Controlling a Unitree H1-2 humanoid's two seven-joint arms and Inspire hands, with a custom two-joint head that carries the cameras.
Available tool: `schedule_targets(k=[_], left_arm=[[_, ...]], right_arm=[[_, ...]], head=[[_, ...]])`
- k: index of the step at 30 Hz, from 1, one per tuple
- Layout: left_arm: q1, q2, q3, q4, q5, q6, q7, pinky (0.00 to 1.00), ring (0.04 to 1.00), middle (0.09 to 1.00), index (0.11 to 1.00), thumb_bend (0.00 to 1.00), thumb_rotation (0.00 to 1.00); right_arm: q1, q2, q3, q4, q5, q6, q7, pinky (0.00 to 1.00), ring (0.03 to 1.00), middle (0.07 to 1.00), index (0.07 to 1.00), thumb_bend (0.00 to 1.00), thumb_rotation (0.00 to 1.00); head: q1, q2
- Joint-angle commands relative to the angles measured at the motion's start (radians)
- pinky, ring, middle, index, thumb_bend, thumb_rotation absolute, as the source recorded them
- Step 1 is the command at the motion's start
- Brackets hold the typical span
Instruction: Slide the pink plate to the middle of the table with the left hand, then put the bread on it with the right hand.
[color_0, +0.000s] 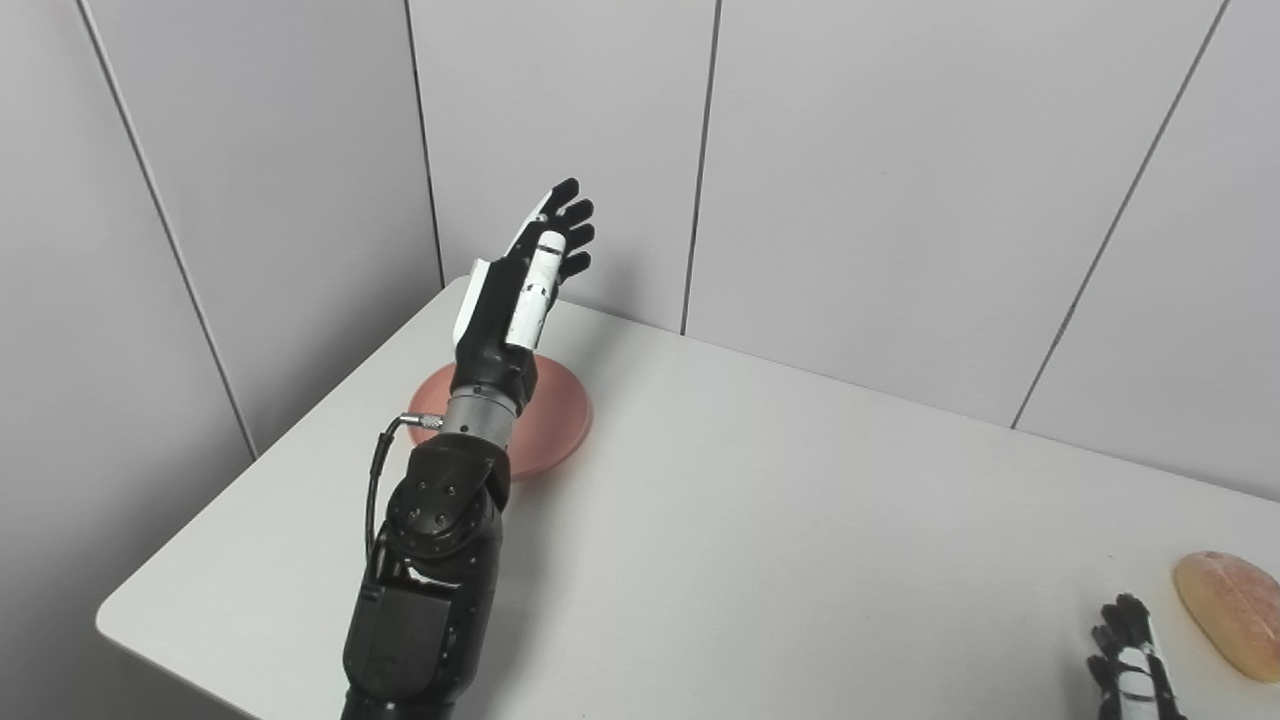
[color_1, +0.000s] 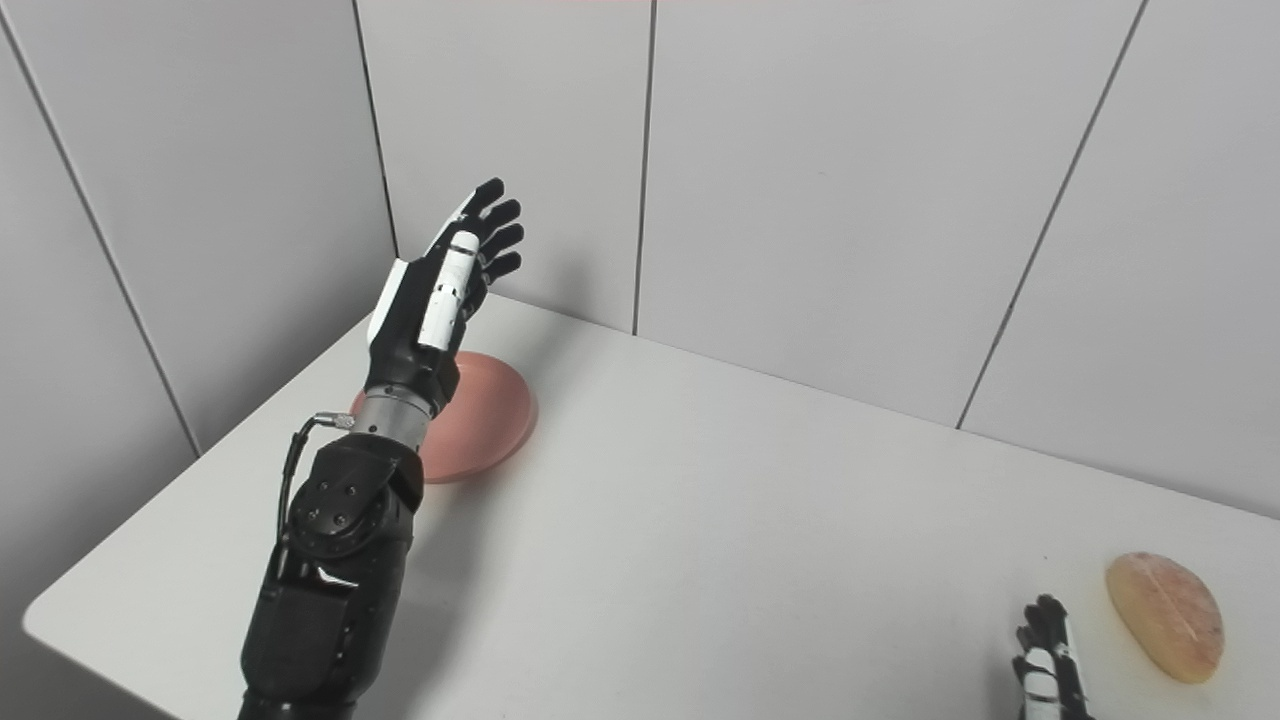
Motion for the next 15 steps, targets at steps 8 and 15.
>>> schedule_targets(k=[8,15], left_arm=[[-0.075,0.09,0.024,0.09,0.025,-0.064,0.026,0.87,0.897,0.907,0.893,0.36,0.98],[-0.085,0.137,0.074,0.174,0.013,-0.121,0.036,0.9,0.903,0.901,0.887,0.38,1.0]], right_arm=[[0.019,-0.018,-0.004,-0.005,-0.006,-0.007,0.014,1.0,0.985,0.972,0.965,0.05,1.0],[0.018,-0.016,-0.01,-0.002,0.007,-0.004,0.014,1.0,0.98,0.971,0.968,0.05,1.0]], head=[[0.004,-0.004],[0.009,-0.004]])
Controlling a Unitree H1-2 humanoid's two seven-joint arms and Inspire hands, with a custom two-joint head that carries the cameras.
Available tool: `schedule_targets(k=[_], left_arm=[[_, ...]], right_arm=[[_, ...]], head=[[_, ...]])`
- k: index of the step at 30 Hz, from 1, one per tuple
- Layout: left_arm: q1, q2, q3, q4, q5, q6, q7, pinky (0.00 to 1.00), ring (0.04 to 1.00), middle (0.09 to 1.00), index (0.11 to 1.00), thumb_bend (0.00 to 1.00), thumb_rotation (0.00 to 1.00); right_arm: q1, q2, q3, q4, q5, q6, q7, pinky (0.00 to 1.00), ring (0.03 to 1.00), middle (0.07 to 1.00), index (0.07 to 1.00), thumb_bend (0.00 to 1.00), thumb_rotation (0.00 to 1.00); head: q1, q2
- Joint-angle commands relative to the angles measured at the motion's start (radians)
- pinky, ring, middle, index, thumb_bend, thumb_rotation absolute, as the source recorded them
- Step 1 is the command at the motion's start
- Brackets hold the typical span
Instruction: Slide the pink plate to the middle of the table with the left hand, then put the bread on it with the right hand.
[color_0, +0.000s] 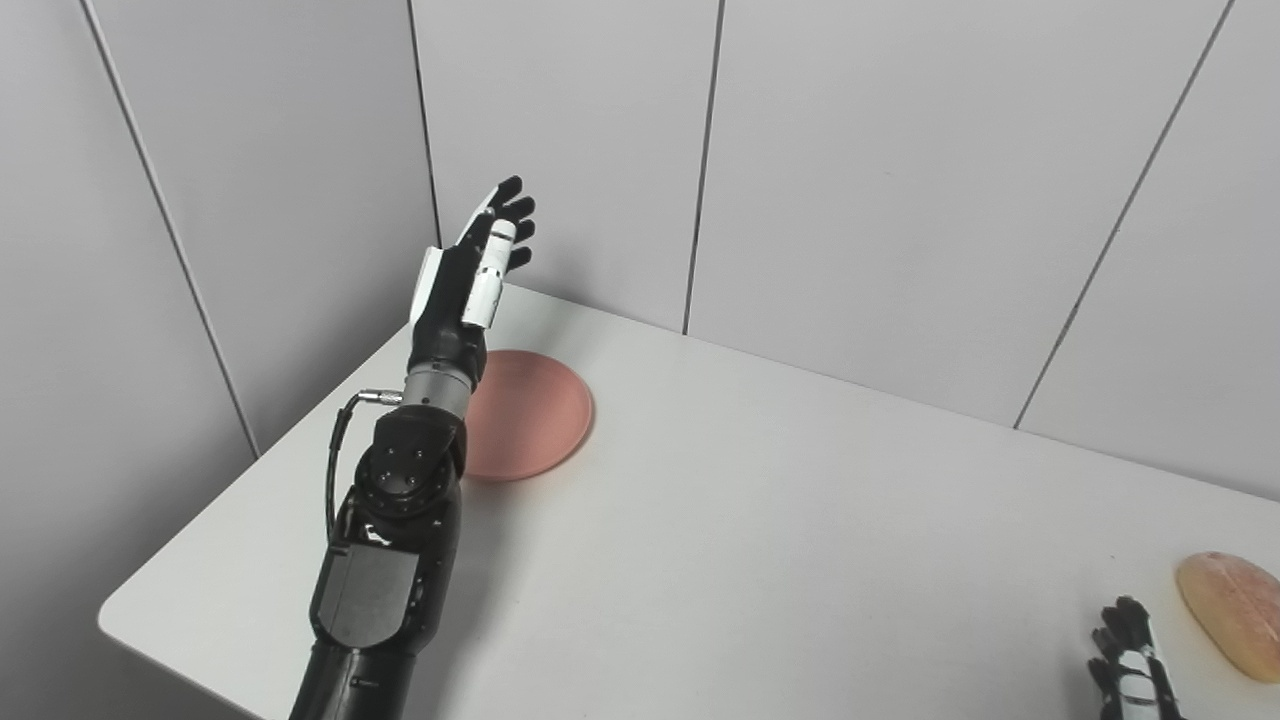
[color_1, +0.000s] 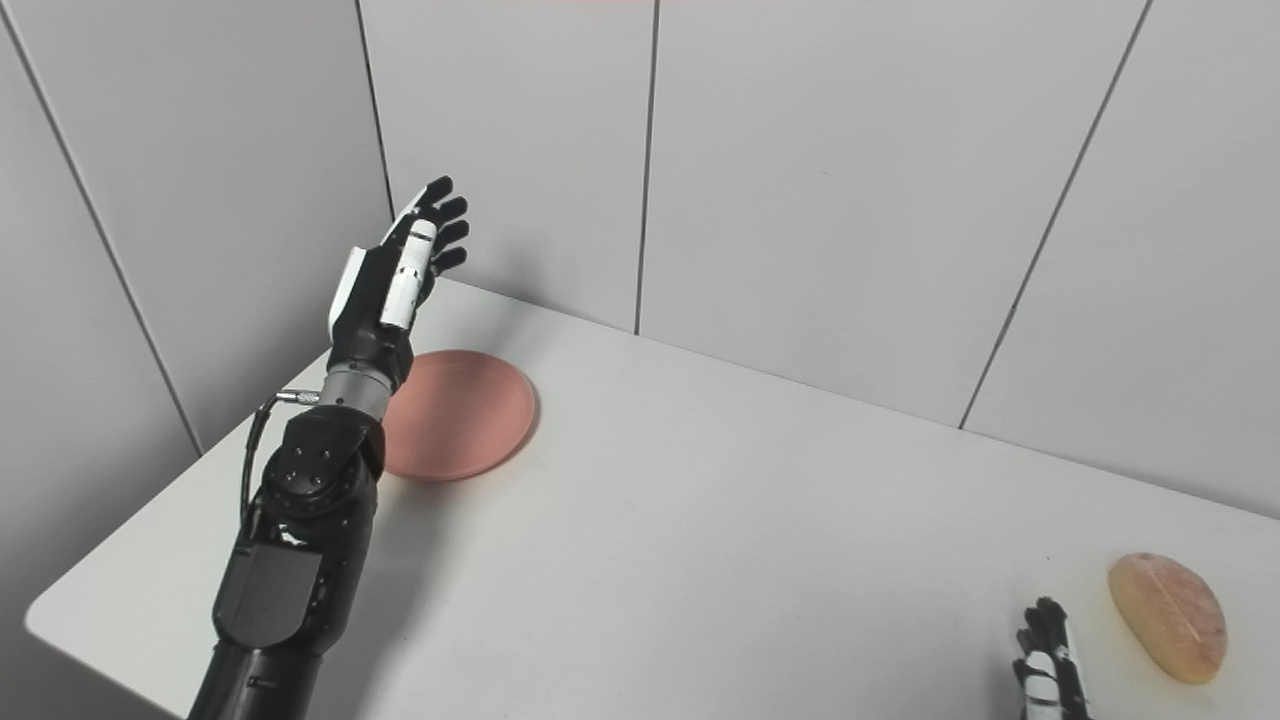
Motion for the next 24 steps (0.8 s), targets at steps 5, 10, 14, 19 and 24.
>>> schedule_targets(k=[5,10,14,19,24], left_arm=[[-0.047,0.039,0.052,-0.015,-0.025,-0.039,0.026,0.89,0.906,0.906,0.887,0.37,0.99],[-0.035,0.055,0.082,-0.008,-0.047,-0.029,0.031,0.89,0.91,0.911,0.893,0.35,1.0],[-0.03,0.065,0.103,0.005,-0.077,-0.021,0.027,0.9,0.911,0.911,0.896,0.34,1.0],[-0.018,0.068,0.13,0.021,-0.107,-0.016,0.039,0.9,0.904,0.906,0.882,0.33,1.0],[-0.012,0.066,0.168,0.051,-0.143,-0.027,0.053,0.91,0.91,0.904,0.876,0.3,1.0]], right_arm=[[0.018,-0.011,-0.012,-0.007,0.015,0.005,0.011,1.0,0.979,0.97,0.965,0.06,1.0],[0.016,-0.017,-0.011,-0.001,0.025,-0.006,0.018,1.0,0.991,0.981,0.975,0.06,1.0],[0.016,-0.02,-0.009,-0.006,0.013,0.006,0.012,1.0,0.985,0.975,0.971,0.05,1.0],[0.015,-0.02,-0.012,-0.006,0.019,0.003,0.014,1.0,0.986,0.977,0.974,0.05,1.0],[0.012,-0.02,-0.018,0.007,0.031,-0.014,0.016,1.0,0.986,0.978,0.973,0.05,1.0]], head=[[0.008,0.0],[0.015,0.0],[0.019,0.0],[0.023,0.002],[0.026,0.003]])
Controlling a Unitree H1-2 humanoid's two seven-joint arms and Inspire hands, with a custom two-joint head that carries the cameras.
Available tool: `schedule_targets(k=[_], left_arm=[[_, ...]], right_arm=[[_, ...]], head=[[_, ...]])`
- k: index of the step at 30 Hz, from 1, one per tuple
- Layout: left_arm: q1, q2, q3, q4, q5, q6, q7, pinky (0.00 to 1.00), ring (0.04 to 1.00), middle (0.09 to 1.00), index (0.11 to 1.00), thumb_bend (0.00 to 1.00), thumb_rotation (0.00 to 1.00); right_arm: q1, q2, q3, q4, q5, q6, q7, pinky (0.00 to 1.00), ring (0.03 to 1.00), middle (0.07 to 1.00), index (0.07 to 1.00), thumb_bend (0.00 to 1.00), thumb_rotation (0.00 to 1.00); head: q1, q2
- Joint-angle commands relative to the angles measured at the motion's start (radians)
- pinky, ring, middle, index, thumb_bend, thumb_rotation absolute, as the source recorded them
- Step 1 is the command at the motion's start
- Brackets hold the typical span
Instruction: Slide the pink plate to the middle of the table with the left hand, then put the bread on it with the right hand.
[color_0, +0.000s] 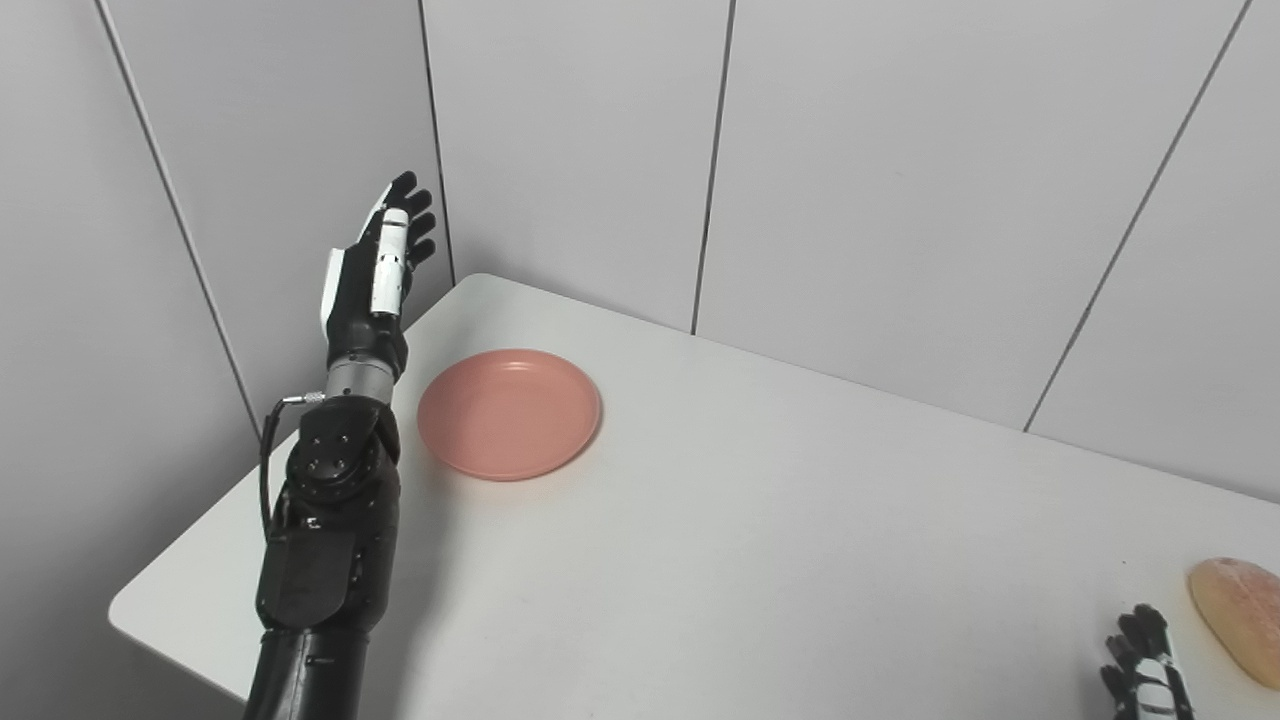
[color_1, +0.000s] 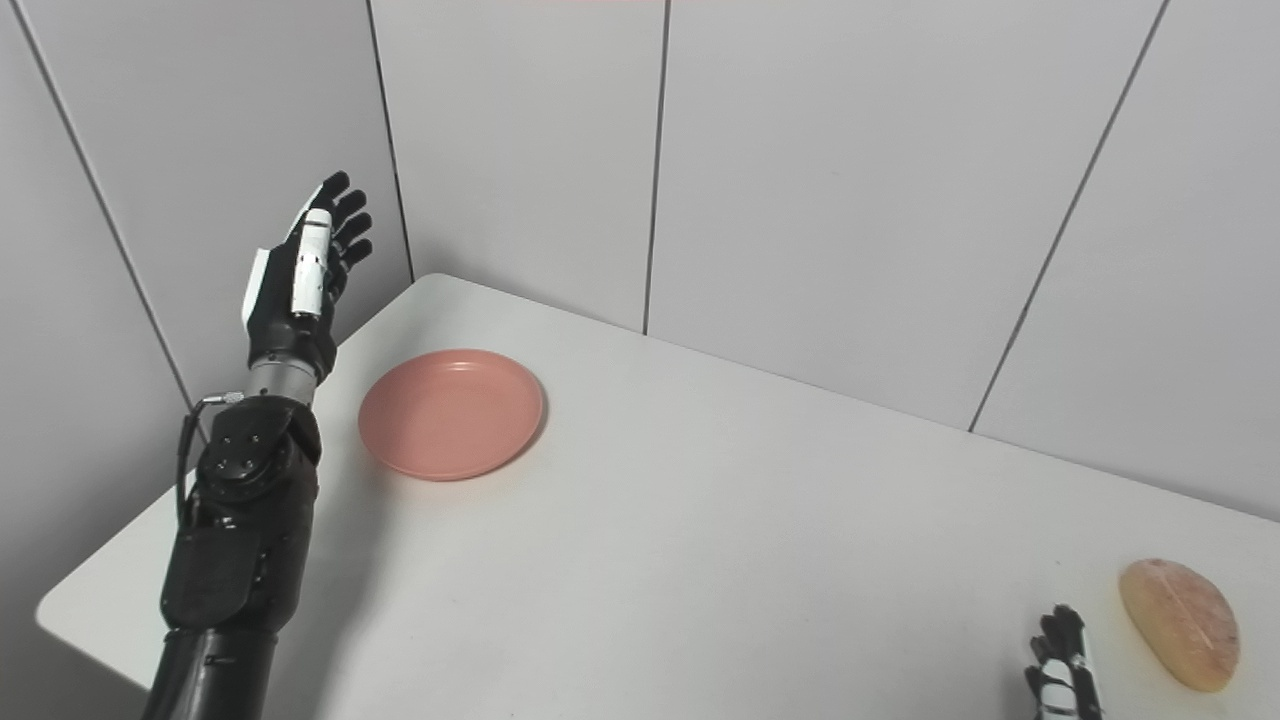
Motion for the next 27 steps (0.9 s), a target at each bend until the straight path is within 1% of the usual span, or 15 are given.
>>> schedule_targets(k=[1,5,11,14,15,20,21,23,27], left_arm=[[-0.017,0.029,0.013,-0.003,-0.015,-0.023,0.012,0.91,0.913,0.907,0.88,0.3,1.0],[-0.001,0.038,0.03,0.02,-0.035,-0.031,0.001,0.93,0.92,0.914,0.888,0.3,1.0],[0.015,0.039,0.05,0.05,-0.057,-0.048,0.005,0.92,0.906,0.906,0.882,0.3,1.0],[0.023,0.03,0.058,0.062,-0.061,-0.054,0.011,0.9,0.892,0.891,0.868,0.3,0.97],[0.024,0.028,0.059,0.067,-0.06,-0.057,0.014,0.89,0.888,0.888,0.865,0.3,0.96],[0.025,0.018,0.062,0.102,-0.065,-0.065,0.021,0.9,0.898,0.897,0.871,0.3,0.99],[0.024,0.017,0.064,0.11,-0.069,-0.066,0.024,0.9,0.901,0.899,0.868,0.29,0.97],[0.019,0.014,0.067,0.13,-0.08,-0.072,0.026,0.9,0.906,0.902,0.867,0.29,0.95],[0.02,0.01,0.06,0.149,-0.083,-0.091,0.031,0.9,0.912,0.906,0.867,0.28,0.96]], right_arm=[[0.01,-0.012,-0.013,0.01,0.005,-0.017,0.007,1.0,0.984,0.976,0.971,0.05,1.0],[0.008,-0.015,-0.013,0.015,0.006,-0.023,0.012,1.0,0.982,0.974,0.969,0.05,1.0],[0.007,-0.013,-0.018,0.021,0.013,-0.029,0.014,1.0,0.982,0.975,0.97,0.06,1.0],[0.007,-0.015,-0.019,0.017,0.006,-0.019,0.011,1.0,0.98,0.971,0.968,0.07,1.0],[0.006,-0.014,-0.019,0.016,0.006,-0.019,0.01,1.0,0.981,0.972,0.969,0.07,1.0],[0.005,-0.015,-0.02,0.019,0.003,-0.023,0.009,1.0,0.978,0.968,0.968,0.07,1.0],[0.005,-0.015,-0.02,0.018,0.003,-0.022,0.009,1.0,0.98,0.971,0.971,0.07,1.0],[0.005,-0.015,-0.021,0.021,0.005,-0.027,0.012,1.0,0.981,0.973,0.973,0.07,1.0],[0.007,-0.013,-0.022,0.014,0.007,-0.016,0.011,1.0,0.979,0.974,0.974,0.07,1.0]], head=[[0.0,0.001],[0.003,0.002],[0.005,0.003],[0.007,0.005],[0.007,0.005],[0.009,0.007],[0.009,0.007],[0.009,0.008],[0.01,0.01]])
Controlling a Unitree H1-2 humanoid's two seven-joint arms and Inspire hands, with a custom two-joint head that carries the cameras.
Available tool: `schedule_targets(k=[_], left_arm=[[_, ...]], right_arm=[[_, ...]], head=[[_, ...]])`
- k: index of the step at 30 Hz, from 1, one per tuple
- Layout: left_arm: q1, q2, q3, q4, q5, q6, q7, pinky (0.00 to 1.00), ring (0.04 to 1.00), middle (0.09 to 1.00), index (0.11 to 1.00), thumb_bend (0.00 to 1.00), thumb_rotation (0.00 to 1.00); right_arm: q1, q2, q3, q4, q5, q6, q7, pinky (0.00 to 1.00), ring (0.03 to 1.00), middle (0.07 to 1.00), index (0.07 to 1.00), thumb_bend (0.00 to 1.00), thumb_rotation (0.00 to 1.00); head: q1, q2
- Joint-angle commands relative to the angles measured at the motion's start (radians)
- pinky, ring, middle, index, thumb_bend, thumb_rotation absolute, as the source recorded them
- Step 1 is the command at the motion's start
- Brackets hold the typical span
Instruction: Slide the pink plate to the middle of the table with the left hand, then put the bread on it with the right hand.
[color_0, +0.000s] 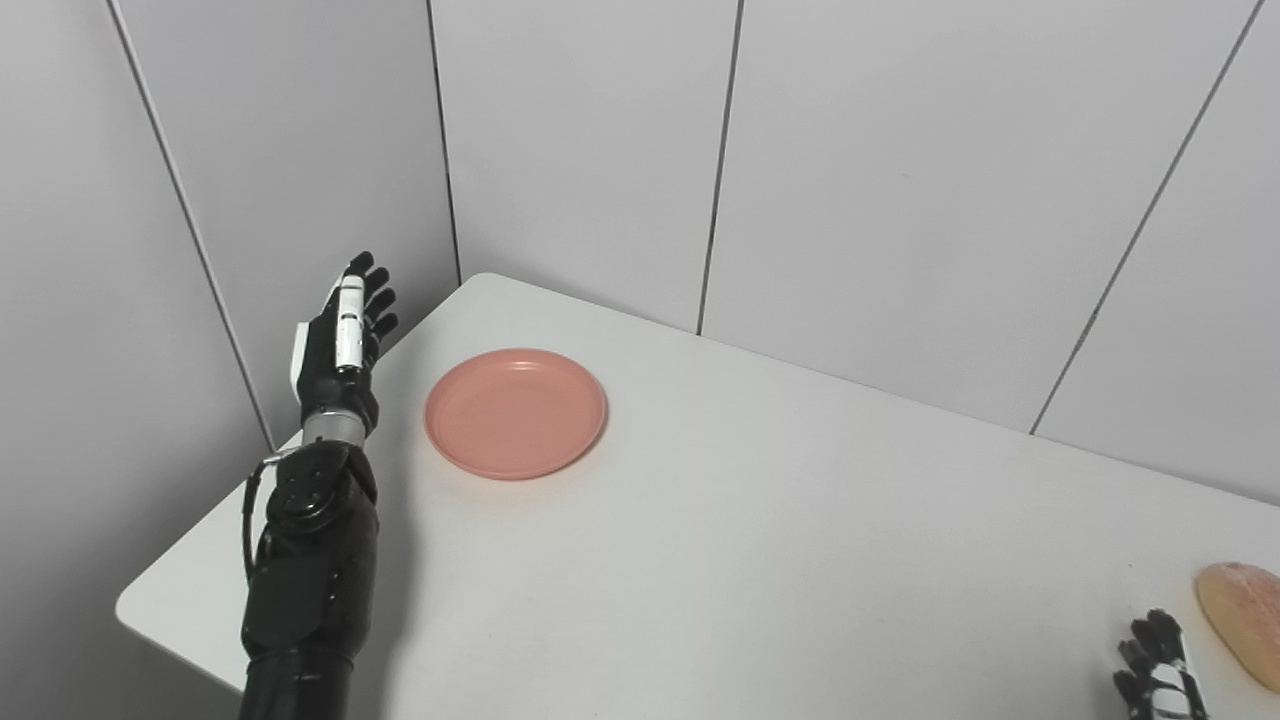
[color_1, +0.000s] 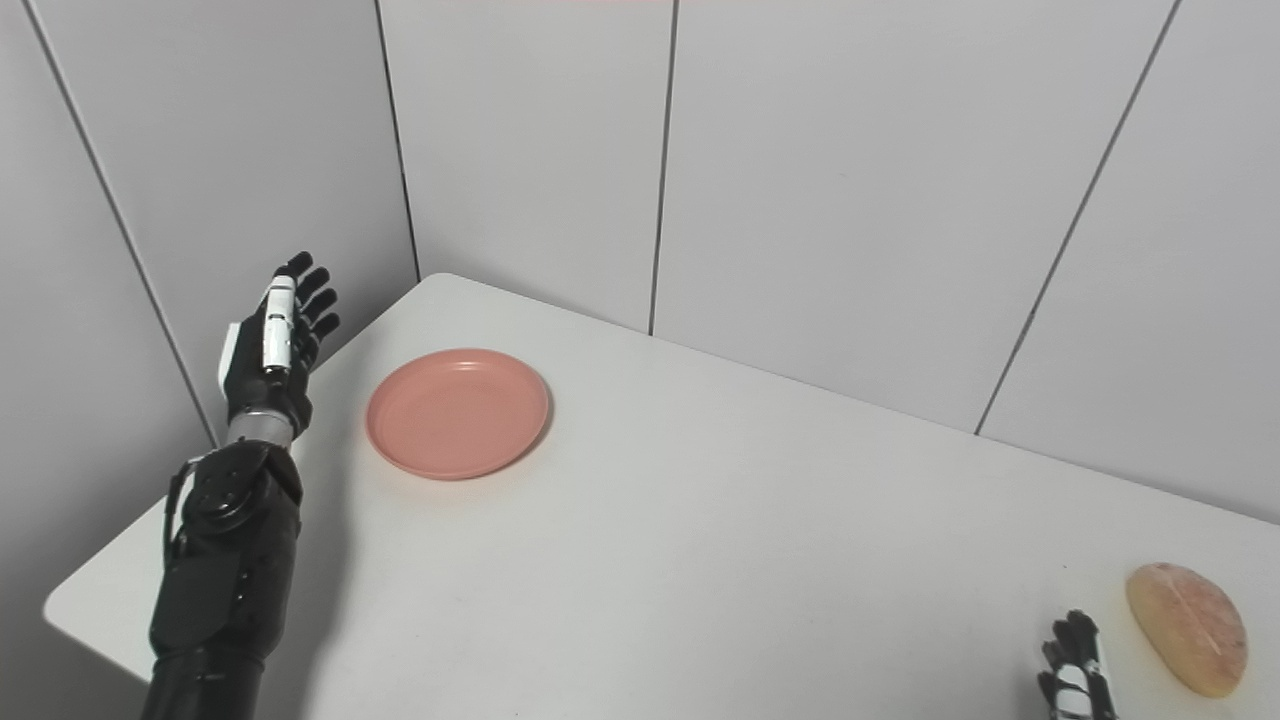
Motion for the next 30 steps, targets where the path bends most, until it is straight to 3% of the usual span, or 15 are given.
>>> schedule_targets(k=[1,18,30], left_arm=[[-0.025,0.021,-0.002,-0.011,0.002,-0.052,0.012,0.9,0.912,0.906,0.865,0.28,0.94],[-0.023,0.016,-0.03,0.144,0.006,-0.135,0.014,0.87,0.894,0.895,0.87,0.25,0.94],[-0.025,0.047,-0.044,0.25,0.011,-0.199,0.011,0.88,0.908,0.903,0.876,0.26,0.96]], right_arm=[[0.013,-0.009,-0.009,0.001,0.005,-0.014,0.006,1.0,0.982,0.977,0.975,0.07,1.0],[0.018,-0.005,-0.009,-0.012,0.0,-0.003,0.001,1.0,0.972,0.968,0.964,0.08,1.0],[0.015,-0.007,-0.006,-0.005,-0.004,-0.013,0.005,0.99,0.965,0.962,0.959,0.09,1.0]], head=[[-0.001,0.0],[-0.006,0.005],[-0.012,0.003]])
